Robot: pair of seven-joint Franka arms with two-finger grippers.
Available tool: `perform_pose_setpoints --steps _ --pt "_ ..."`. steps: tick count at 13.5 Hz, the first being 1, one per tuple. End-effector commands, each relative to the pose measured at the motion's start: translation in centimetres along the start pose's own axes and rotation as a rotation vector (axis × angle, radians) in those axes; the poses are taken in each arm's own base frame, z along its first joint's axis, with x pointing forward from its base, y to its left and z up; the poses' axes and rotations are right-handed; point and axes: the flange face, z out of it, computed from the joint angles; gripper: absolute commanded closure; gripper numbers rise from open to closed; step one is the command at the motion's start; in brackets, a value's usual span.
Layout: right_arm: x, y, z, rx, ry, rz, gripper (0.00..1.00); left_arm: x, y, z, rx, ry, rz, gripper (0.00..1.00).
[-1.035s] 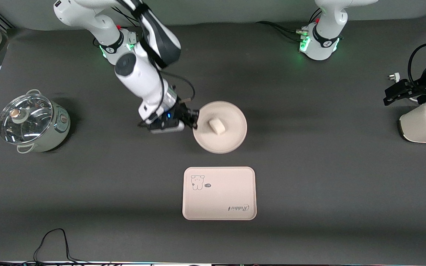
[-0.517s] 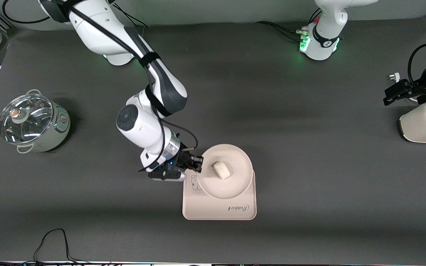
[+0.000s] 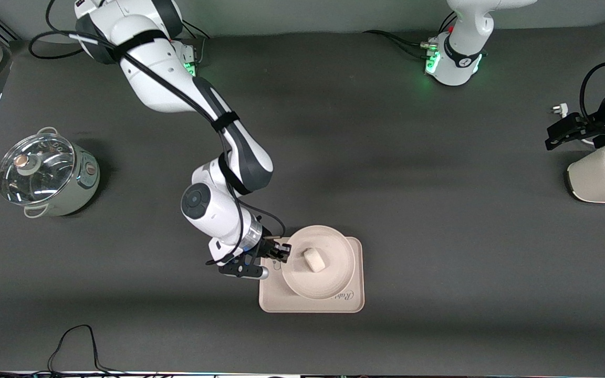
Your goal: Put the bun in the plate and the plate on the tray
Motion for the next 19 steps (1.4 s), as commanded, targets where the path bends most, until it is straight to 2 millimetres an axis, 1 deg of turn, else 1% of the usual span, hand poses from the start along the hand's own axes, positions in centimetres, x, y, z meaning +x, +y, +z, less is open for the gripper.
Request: perform_pose_setpoints --steps 1,3,4,7,8,9,10,12,13,15,17,19 --pt "0.5 1.1 3.1 0.02 0.021 0.002 1.0 -0.3 -0.4 -0.5 0.029 0.019 0.012 0.0" --pt "0.0 2.2 5.5 0.015 0.041 0.008 1.0 -0.2 -0.5 -0.4 0.03 0.019 0.013 0.0" --pt "-0.2 2.6 6.4 0.017 0.052 0.01 1.0 -0.1 -0.5 -0.4 0.03 0.024 0.013 0.0" --pt "-0.3 2.8 6.8 0.016 0.058 0.012 1.0 -0.1 -0.7 -0.4 0.031 0.025 0.008 0.0" --pt "-0.3 2.7 6.7 0.017 0.059 0.014 0.86 0.1 -0.7 -0.4 0.031 0.031 0.008 0.0" --pt "-0.2 2.7 6.7 0.018 0.058 0.016 0.24 0.1 -0.7 -0.3 0.031 0.033 0.008 0.0" --pt "-0.1 2.6 6.4 0.02 0.061 0.018 0.0 0.1 -0.7 -0.3 0.03 0.031 0.007 0.0" --pt "0.0 2.2 5.8 0.025 0.059 0.024 0.0 0.0 -0.7 -0.3 0.031 0.029 -0.005 0.0" --pt "0.4 1.5 4.5 0.038 0.07 0.023 0.0 -0.1 -0.5 -0.2 0.032 0.019 -0.006 0.0" --pt "0.6 0.5 2.0 0.028 0.02 0.037 0.0 -0.2 -0.3 -0.1 0.032 0.013 -0.006 0.0" --pt "0.9 -0.7 -1.7 0.004 -0.041 0.02 0.0 -0.2 -0.4 0.1 0.026 0.012 -0.012 0.0" --pt "2.1 -0.9 -7.8 -0.036 -0.097 0.013 0.0 -0.1 -0.5 0.0 0.024 0.013 -0.018 0.0"
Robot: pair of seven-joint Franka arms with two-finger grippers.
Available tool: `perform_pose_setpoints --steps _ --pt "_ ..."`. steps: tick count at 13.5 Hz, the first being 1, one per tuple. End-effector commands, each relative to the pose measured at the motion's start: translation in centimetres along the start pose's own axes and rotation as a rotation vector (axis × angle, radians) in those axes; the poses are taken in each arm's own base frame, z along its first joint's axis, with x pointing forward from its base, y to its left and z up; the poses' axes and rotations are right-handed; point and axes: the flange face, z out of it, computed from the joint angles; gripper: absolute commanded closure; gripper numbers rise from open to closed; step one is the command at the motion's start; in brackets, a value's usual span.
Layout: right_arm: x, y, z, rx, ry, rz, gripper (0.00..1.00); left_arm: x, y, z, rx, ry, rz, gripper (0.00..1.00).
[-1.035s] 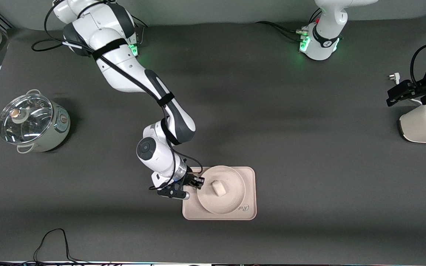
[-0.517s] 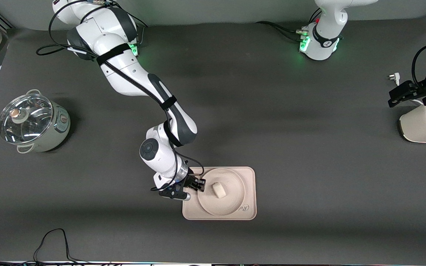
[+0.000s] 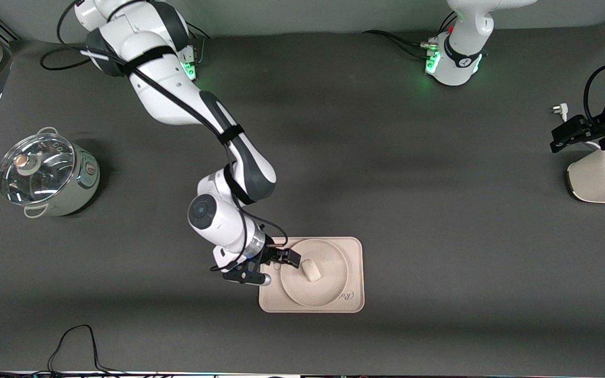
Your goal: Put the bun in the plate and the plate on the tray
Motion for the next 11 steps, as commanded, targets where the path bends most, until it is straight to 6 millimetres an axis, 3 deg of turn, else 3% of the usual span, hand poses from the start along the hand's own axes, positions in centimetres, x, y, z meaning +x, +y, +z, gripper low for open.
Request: perform_pose_setpoints --steps 1,2,5,9,11 --pt "0.6 -0.4 -9.5 -0.034 -0.082 0.003 0.0 -0.3 0.0 -0.1 0.005 -0.001 -0.031 0.0" --pt "1.1 0.3 -12.8 -0.07 -0.093 -0.011 0.0 -0.3 0.1 0.0 0.005 0.001 -0.036 0.0" --pt "0.0 2.2 -22.9 -0.171 -0.135 -0.04 0.0 0.2 0.6 0.2 -0.013 0.009 -0.017 0.0" --pt "-2.4 8.5 -35.4 -0.234 -0.199 -0.1 0.0 -0.4 3.5 -0.4 0.053 0.003 0.034 0.0" --pt "-3.7 13.2 -40.6 -0.264 -0.2 -0.158 0.0 -0.9 4.6 -0.7 0.055 -0.029 0.041 0.0"
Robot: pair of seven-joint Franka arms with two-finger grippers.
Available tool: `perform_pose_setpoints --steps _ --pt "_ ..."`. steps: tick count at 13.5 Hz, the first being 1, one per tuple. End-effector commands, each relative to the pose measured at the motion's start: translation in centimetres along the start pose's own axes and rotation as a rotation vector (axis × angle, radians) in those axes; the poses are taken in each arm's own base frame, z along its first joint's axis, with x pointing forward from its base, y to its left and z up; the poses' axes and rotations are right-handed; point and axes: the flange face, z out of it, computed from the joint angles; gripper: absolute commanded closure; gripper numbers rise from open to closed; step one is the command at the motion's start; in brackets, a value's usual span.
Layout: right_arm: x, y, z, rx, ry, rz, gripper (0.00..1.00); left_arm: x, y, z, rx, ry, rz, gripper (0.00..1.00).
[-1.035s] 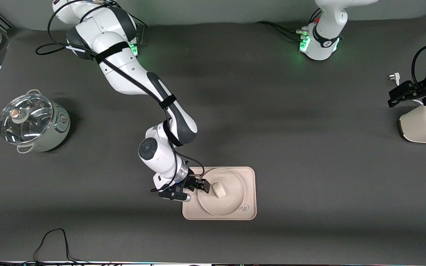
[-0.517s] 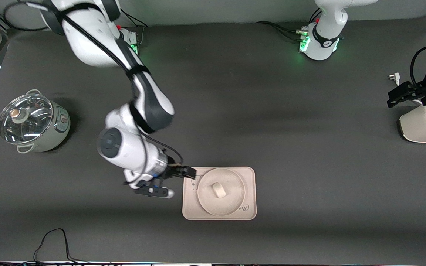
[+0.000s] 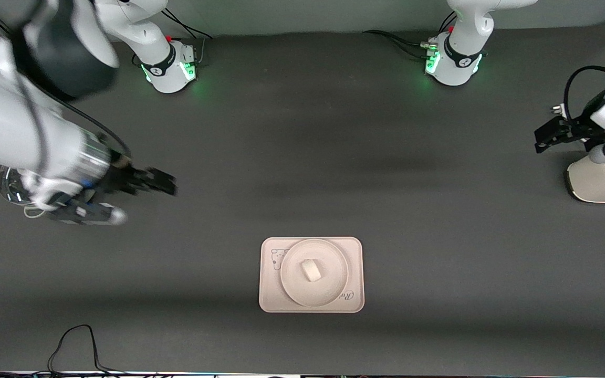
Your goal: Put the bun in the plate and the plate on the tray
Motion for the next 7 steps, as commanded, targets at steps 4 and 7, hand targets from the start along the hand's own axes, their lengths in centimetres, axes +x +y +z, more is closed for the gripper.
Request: perform_pose_setpoints --steps 4,7 --pt "-3.8 10.2 -3.4 -0.133 0.02 -0.145 0.0 -0.6 0.0 -1.9 0.016 0.001 -0.013 0.0" --pt "-3.3 13.3 -4.0 -0.166 0.03 -0.103 0.0 -0.6 -2.0 -2.0 0.01 0.002 0.025 0.0"
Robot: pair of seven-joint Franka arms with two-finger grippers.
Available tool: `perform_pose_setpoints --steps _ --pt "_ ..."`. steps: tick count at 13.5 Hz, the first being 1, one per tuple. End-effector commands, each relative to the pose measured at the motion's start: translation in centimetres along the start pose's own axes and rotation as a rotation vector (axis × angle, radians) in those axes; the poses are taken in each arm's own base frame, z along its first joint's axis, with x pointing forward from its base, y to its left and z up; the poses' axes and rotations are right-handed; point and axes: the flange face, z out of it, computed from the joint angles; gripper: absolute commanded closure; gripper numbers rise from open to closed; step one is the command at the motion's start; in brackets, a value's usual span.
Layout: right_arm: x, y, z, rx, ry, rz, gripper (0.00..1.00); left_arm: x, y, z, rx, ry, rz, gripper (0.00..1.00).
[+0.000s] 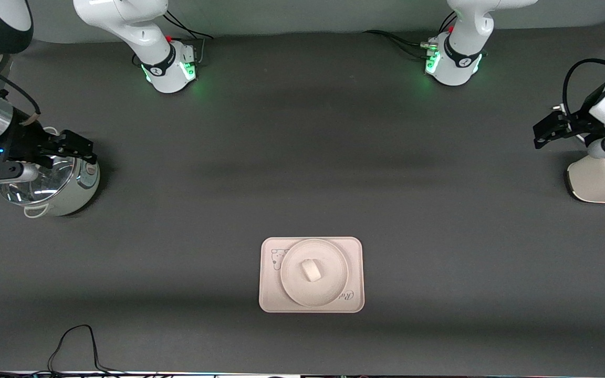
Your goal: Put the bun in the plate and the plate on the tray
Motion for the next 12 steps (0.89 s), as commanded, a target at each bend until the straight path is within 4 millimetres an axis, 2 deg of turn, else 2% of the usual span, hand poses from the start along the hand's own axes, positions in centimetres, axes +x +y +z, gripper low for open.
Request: perform_pose_setpoints --steps 1,3,6,12 --pt "-0.2 2.3 0.2 -0.029 0.006 0.009 0.0 -0.4 -1.2 -0.7 0.01 -0.007 0.028 0.0" --pt "-0.2 3.8 0.1 -0.029 0.007 0.035 0.0 -0.5 -1.1 -0.8 0.009 -0.005 0.033 0.0" --pt "-0.2 4.8 0.2 -0.029 0.007 0.043 0.0 -0.3 -1.0 -0.6 0.006 -0.005 0.033 0.0" --pt "-0.1 5.2 0.4 -0.03 0.002 0.031 0.0 0.1 -1.1 -0.2 -0.003 -0.003 0.03 0.0"
